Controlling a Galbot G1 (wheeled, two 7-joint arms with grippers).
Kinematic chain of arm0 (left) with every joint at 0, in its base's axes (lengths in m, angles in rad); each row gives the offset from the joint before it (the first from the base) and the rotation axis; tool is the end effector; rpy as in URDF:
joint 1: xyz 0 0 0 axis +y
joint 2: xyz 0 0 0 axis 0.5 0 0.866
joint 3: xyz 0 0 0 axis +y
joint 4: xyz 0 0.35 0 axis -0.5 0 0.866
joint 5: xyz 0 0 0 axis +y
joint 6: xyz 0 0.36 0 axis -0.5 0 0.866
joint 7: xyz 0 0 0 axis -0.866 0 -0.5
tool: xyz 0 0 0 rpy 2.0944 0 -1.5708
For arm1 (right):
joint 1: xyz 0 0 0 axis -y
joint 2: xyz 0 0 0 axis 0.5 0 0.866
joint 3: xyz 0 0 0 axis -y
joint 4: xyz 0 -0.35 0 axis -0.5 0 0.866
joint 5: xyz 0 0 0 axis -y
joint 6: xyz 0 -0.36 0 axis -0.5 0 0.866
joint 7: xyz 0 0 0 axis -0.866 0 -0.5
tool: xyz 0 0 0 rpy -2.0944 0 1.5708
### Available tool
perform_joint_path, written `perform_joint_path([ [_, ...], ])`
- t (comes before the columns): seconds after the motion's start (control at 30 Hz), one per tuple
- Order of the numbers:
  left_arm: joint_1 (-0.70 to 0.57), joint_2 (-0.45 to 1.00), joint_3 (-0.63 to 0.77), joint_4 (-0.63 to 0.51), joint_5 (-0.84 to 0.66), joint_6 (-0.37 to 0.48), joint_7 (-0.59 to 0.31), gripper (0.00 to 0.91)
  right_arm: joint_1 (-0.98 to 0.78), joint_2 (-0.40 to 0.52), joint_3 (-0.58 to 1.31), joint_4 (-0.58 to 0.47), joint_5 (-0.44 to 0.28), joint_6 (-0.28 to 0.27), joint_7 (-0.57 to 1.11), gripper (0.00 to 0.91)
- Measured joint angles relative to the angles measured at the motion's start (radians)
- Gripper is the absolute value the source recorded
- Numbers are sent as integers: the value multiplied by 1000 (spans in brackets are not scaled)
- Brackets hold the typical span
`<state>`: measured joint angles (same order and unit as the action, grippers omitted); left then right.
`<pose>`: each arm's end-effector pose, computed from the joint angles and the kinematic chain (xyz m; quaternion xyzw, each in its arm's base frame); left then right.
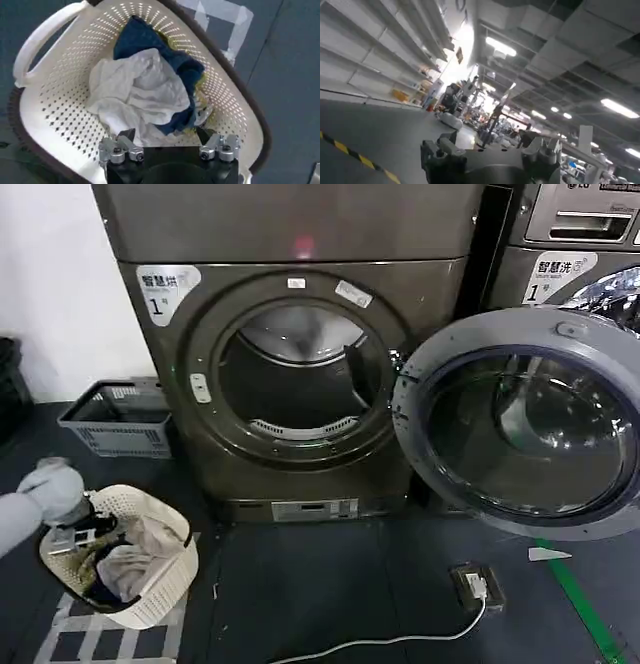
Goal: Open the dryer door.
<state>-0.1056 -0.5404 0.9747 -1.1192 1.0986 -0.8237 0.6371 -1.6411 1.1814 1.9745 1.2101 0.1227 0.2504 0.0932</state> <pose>0.5011 0.2686 -0.1969 -0.5917 -0.0523 -0.7894 0.1551 -0.1426 -0.4905 -0.2831 -0.6491 -0.7110 0.2584 0.0805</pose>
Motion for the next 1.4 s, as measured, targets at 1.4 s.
perform_joint_path([
  [1.4, 22, 17, -32, 1, -21, 0, 4, 907, -14, 23, 7, 19, -9, 11, 2, 907],
])
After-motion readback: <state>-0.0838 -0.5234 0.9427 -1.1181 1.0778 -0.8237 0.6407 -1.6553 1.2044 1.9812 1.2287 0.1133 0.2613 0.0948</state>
